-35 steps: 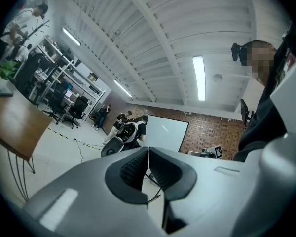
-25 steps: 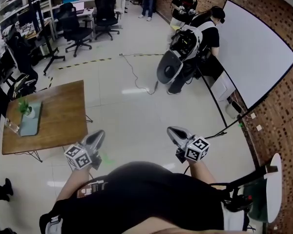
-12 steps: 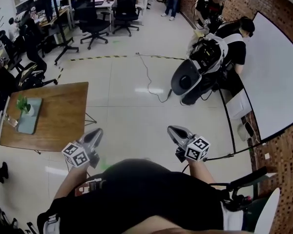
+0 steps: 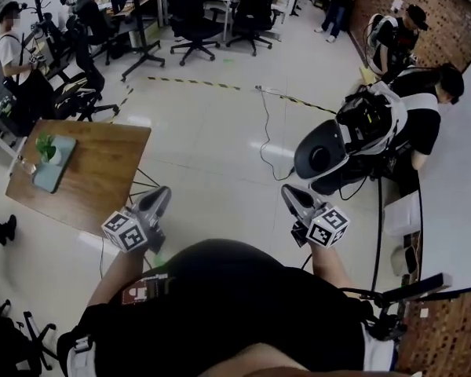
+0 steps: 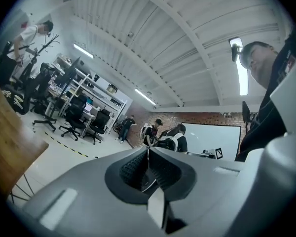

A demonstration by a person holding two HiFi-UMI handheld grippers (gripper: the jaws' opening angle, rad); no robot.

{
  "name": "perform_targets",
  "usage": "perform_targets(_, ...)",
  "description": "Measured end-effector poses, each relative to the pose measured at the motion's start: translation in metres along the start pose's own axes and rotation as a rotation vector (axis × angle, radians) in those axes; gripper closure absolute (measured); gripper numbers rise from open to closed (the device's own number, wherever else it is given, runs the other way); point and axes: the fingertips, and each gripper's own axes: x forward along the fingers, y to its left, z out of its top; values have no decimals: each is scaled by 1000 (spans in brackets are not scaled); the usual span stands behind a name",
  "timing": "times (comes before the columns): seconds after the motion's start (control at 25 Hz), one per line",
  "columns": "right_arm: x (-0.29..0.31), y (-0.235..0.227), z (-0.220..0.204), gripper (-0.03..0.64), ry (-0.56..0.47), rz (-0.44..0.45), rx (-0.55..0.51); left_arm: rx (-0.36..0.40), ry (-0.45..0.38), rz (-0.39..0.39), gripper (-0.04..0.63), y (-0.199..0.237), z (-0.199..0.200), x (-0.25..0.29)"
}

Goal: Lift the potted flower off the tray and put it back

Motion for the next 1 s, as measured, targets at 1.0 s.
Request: perform_targets(1.0, 350, -144, 60, 603, 97, 56, -31, -95, -86, 126, 591, 311, 106, 107)
